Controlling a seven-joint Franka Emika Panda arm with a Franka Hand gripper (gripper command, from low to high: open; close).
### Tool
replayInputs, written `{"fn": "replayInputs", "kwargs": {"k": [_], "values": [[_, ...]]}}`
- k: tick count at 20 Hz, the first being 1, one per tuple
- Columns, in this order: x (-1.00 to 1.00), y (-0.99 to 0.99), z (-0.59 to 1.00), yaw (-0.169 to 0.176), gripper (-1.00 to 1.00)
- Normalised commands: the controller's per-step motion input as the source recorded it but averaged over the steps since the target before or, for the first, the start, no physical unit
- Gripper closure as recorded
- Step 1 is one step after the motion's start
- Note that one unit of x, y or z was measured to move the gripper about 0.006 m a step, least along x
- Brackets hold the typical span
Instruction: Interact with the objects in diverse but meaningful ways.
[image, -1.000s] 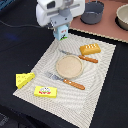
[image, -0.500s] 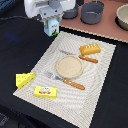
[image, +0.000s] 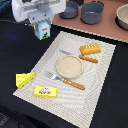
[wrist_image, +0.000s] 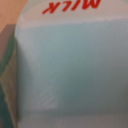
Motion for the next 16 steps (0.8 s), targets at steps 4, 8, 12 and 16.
{"fn": "replayInputs", "kwargs": {"k": [4, 8, 12, 16], "values": [[-0.08, -0.69, -0.12, 0.000, 1.00], [-0.08, -0.68, -0.17, 0.000, 1.00], [-0.12, -0.56, -0.25, 0.000, 1.00], [-0.12, -0.46, -0.30, 0.000, 1.00]]}}
